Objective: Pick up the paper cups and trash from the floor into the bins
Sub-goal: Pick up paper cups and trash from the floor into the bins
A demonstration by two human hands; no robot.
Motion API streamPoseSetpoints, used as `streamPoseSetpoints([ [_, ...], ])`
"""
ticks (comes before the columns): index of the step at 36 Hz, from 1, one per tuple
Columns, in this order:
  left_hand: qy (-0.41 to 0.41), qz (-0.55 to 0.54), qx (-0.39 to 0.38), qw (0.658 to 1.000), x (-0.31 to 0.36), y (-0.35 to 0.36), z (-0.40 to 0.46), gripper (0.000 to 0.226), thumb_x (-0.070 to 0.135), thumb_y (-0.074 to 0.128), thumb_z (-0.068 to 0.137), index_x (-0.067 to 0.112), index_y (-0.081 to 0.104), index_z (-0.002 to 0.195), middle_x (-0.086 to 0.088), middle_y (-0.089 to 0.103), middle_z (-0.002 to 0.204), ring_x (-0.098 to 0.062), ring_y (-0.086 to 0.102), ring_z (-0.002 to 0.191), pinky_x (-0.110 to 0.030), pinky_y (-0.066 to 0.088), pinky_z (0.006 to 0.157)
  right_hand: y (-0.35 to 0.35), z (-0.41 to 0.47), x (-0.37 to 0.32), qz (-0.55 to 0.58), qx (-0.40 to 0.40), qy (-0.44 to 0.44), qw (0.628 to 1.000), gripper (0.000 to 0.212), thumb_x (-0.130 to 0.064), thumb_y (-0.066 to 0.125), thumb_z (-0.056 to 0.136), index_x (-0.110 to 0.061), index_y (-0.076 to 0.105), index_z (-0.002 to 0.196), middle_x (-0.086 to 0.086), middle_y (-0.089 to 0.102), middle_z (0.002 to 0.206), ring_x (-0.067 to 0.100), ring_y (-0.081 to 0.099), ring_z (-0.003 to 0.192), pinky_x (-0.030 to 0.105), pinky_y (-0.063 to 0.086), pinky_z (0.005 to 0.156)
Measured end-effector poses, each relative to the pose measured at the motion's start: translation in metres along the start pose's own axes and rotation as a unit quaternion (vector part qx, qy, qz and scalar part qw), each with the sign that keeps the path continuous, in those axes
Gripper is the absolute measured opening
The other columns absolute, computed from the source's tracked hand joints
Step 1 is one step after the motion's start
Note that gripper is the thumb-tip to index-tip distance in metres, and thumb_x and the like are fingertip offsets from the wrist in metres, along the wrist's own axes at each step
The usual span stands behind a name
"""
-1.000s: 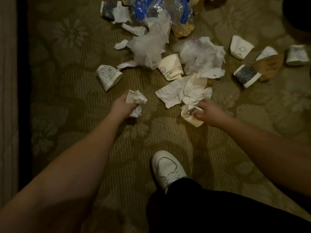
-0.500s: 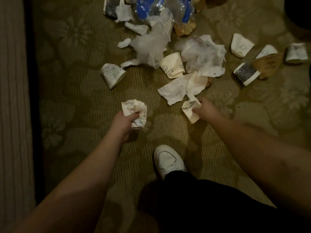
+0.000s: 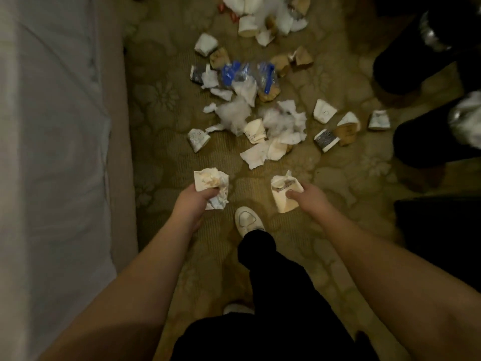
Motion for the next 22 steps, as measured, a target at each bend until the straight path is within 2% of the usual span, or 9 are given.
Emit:
streamPoseSetpoints([
  [4,0.021,0.008,-0.018,1.000,0.042,0.003,-0.091,0.056,0.014,0.076,0.074,0.015,0.061,0.128,-0.009,0.072,0.112,-0.030,0.069,0.104,-0.053,0.052,0.098,-0.041,-0.101,-0.031,0.025,0.007,-0.026,0.999,0.039,-0.024,0.066,0.092,-0.013,0.062,0.130,0.009,0.068,0.118,0.026,0.062,0.103,0.031,0.045,0.080],
  [5,0.028,0.008,-0.024,0.999,0.051,0.003,-0.112,0.060,0.019,0.078,0.067,0.018,0.063,0.126,-0.008,0.072,0.112,-0.030,0.069,0.104,-0.054,0.051,0.098,-0.050,-0.124,-0.037,0.033,0.009,-0.028,0.999,0.038,-0.024,0.066,0.091,-0.013,0.063,0.128,0.008,0.068,0.116,0.025,0.062,0.100,0.032,0.045,0.080],
  [7,0.044,0.010,-0.036,0.998,0.067,0.005,-0.153,0.056,0.022,0.079,0.059,0.024,0.068,0.115,-0.007,0.074,0.110,-0.030,0.069,0.105,-0.053,0.051,0.098,-0.069,-0.170,-0.048,0.055,0.019,-0.039,0.998,0.036,-0.025,0.068,0.090,-0.011,0.064,0.123,0.008,0.069,0.114,0.025,0.063,0.100,0.035,0.049,0.083],
  [9,0.066,0.002,-0.041,0.997,0.084,0.009,-0.198,0.047,0.018,0.078,0.062,0.024,0.069,0.108,-0.007,0.074,0.109,-0.029,0.070,0.104,-0.053,0.052,0.097,-0.090,-0.212,-0.057,0.075,0.031,-0.054,0.995,0.037,-0.026,0.069,0.089,-0.012,0.065,0.122,0.008,0.070,0.111,0.025,0.065,0.099,0.038,0.051,0.084],
  [11,0.079,-0.009,-0.043,0.996,0.095,0.015,-0.238,0.041,0.011,0.076,0.070,0.023,0.068,0.108,-0.010,0.074,0.109,-0.031,0.070,0.103,-0.053,0.053,0.095,-0.108,-0.249,-0.064,0.092,0.035,-0.068,0.993,0.035,-0.026,0.068,0.088,-0.013,0.066,0.121,0.006,0.071,0.109,0.023,0.066,0.096,0.040,0.053,0.085],
  [14,0.105,-0.016,-0.046,0.993,0.107,0.025,-0.287,0.042,0.013,0.076,0.072,0.022,0.068,0.113,-0.008,0.074,0.110,-0.030,0.069,0.105,-0.054,0.052,0.097,-0.134,-0.300,-0.075,0.126,0.042,-0.087,0.987,0.029,-0.025,0.069,0.088,-0.019,0.067,0.117,0.004,0.071,0.107,0.021,0.066,0.093,0.046,0.056,0.087],
  [17,0.109,-0.035,-0.054,0.992,0.117,0.041,-0.331,0.032,0.007,0.072,0.085,0.020,0.064,0.114,-0.010,0.071,0.114,-0.029,0.068,0.106,-0.051,0.052,0.097,-0.158,-0.342,-0.083,0.157,0.054,-0.109,0.980,0.029,-0.021,0.067,0.091,-0.020,0.064,0.120,-0.001,0.069,0.101,0.016,0.064,0.088,0.037,0.054,0.076],
  [19,0.110,-0.048,-0.063,0.991,0.123,0.053,-0.354,0.030,0.004,0.068,0.089,0.020,0.062,0.114,-0.011,0.070,0.115,-0.030,0.067,0.107,-0.051,0.053,0.096,-0.174,-0.365,-0.087,0.171,0.062,-0.120,0.976,0.030,-0.019,0.066,0.093,-0.020,0.062,0.123,-0.005,0.066,0.097,0.013,0.062,0.086,0.034,0.053,0.074],
  [22,0.122,-0.050,-0.067,0.989,0.134,0.071,-0.379,0.041,0.005,0.071,0.085,0.013,0.060,0.124,-0.011,0.070,0.118,-0.031,0.067,0.109,-0.052,0.051,0.099,-0.200,-0.393,-0.090,0.179,0.073,-0.136,0.972,0.029,-0.020,0.065,0.093,-0.023,0.062,0.122,-0.008,0.066,0.095,0.011,0.062,0.085,0.033,0.054,0.072],
])
Point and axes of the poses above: each hand's wrist, its own z-axis towards the middle knuckle, its own y-axis out of the palm, x = y × z, the point moved 3 cm from there along z, towards the middle knuckle
